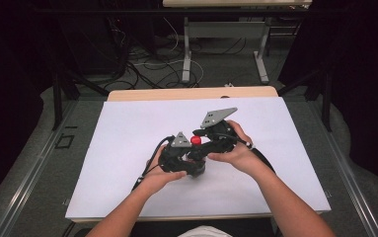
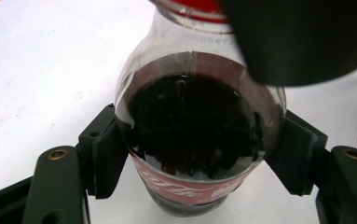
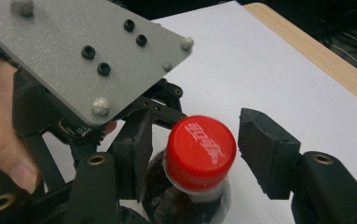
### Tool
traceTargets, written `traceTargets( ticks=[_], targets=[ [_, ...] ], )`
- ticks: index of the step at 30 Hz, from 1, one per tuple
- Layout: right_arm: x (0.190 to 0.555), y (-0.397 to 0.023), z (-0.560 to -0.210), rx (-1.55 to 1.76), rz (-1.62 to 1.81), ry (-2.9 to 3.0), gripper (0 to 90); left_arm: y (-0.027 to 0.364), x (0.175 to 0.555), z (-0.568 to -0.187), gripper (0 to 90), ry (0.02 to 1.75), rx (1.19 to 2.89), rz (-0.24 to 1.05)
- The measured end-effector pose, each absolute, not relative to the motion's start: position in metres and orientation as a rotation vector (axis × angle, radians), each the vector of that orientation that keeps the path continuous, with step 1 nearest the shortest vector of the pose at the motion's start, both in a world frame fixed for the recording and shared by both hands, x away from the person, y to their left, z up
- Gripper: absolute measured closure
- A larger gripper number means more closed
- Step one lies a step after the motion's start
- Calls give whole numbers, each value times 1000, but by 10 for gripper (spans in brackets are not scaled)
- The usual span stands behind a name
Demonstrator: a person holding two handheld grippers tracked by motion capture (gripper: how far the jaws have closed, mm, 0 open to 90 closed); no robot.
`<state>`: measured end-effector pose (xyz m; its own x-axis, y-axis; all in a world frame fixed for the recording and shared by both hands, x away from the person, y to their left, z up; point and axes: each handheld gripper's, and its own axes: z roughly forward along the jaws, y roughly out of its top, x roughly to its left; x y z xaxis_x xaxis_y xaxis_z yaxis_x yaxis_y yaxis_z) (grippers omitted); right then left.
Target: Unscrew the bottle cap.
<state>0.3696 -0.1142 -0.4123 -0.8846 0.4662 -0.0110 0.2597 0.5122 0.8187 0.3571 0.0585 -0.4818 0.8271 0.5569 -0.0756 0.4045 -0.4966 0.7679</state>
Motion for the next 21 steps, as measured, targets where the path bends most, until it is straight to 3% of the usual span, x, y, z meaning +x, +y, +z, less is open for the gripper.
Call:
traceTargets(
  ticks=[12, 21],
  targets=[
    [361, -106, -415, 812, 1317, 2407, 599, 59, 357, -481, 301, 701, 2180, 229],
    [375, -119, -413, 618, 1380, 2568, 610, 57, 355, -481, 301, 680, 2178, 202]
  ],
)
